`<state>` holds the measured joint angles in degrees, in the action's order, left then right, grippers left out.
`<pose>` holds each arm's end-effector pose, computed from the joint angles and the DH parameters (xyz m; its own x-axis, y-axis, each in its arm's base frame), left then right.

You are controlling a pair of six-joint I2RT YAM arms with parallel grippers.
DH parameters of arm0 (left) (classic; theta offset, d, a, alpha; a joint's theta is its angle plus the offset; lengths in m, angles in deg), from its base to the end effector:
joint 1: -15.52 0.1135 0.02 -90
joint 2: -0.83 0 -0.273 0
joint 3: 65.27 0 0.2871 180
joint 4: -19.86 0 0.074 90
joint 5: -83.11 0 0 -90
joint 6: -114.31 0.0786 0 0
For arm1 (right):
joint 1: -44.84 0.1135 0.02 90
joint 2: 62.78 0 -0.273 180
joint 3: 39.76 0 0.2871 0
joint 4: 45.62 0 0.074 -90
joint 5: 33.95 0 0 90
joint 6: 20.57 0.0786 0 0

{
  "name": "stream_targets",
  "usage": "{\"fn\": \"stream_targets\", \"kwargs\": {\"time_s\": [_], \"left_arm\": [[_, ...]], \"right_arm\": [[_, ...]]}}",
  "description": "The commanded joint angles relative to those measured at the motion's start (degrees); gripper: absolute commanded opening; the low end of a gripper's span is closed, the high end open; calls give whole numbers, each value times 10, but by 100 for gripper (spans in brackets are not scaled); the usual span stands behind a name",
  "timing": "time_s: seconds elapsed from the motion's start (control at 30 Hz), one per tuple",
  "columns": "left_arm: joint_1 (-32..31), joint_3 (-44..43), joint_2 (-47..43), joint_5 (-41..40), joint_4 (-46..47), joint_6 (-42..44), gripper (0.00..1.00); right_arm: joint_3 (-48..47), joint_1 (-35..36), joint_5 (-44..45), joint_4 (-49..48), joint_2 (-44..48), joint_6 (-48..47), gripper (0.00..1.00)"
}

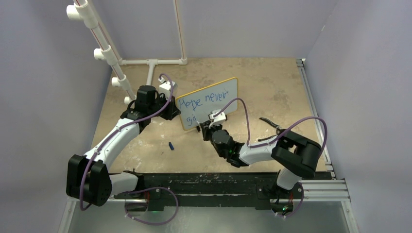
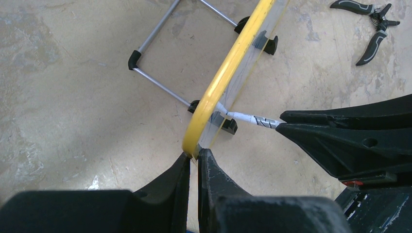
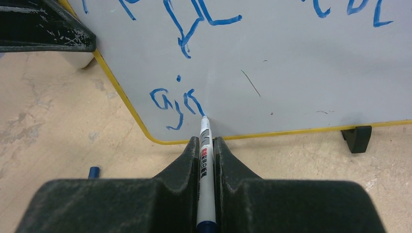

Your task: Write a sentence on the whiteboard

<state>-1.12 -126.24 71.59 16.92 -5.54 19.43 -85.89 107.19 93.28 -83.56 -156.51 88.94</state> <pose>0.3092 -0.1255 0.2383 -0.5993 0.0979 -0.7945 0.5290 0.7933 -0.3013 0.2120 0.3021 0.1510 -0.2165 0.1597 -0.9631 -0.3779 0.8959 0.2335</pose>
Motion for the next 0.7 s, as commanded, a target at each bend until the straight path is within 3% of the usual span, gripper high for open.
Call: {"fn": "stream_targets", "kwargs": {"time_s": [0.0,0.67], "left_arm": [[-5,-3,-5,8,3,4,0],[-5,-2,-6,4,3,5,0]], "right_arm": [[-4,-2,35,-2,14,2,0],[4,-2,53,-51,42,-27,0]]}}
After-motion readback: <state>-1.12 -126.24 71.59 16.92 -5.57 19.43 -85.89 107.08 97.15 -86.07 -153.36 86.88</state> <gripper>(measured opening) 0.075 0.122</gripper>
